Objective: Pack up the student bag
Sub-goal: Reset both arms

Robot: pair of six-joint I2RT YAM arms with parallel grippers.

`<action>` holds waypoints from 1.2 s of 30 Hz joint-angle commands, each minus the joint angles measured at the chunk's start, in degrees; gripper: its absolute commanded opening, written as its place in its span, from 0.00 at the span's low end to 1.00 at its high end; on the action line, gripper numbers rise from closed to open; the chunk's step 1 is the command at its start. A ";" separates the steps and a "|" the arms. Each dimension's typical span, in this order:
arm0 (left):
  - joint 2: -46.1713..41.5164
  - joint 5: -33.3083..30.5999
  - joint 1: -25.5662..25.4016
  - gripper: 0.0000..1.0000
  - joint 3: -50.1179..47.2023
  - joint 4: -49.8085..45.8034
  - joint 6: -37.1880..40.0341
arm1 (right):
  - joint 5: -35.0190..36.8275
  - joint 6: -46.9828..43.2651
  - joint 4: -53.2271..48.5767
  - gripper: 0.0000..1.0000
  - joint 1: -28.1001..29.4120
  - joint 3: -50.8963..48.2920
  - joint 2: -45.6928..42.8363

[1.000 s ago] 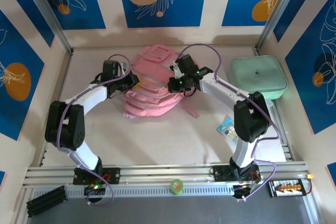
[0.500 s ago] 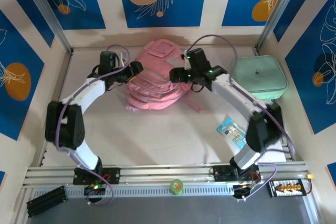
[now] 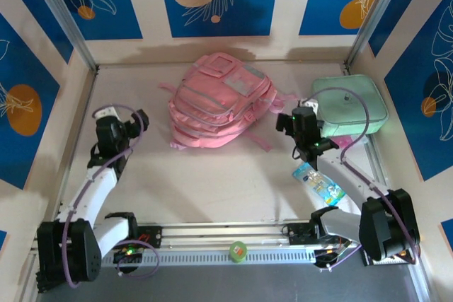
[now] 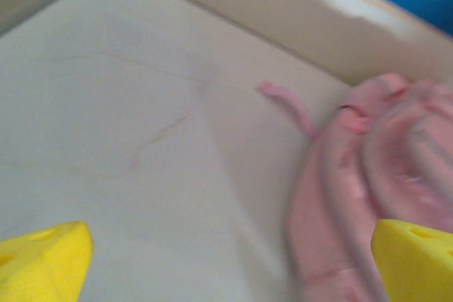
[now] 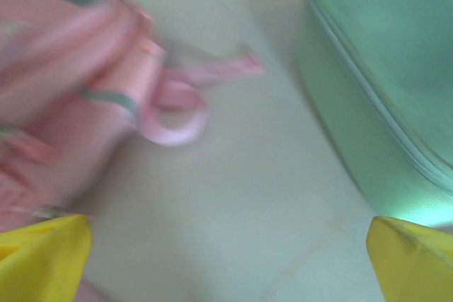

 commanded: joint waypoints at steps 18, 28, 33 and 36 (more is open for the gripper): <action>15.08 6.36 0.41 1.00 -15.74 42.80 23.36 | -17.87 -14.42 45.83 1.00 -12.35 -18.43 6.76; 28.76 6.21 -0.41 1.00 -14.23 54.97 23.29 | -24.63 -15.72 56.15 0.99 -14.01 -18.30 16.70; 32.43 4.78 -1.08 1.00 -14.09 58.67 23.69 | -24.60 -16.68 56.62 0.99 -13.42 -16.81 20.54; 31.83 1.46 -2.28 1.00 -13.12 55.84 24.27 | -23.83 -16.83 54.42 0.99 -13.05 -15.54 20.67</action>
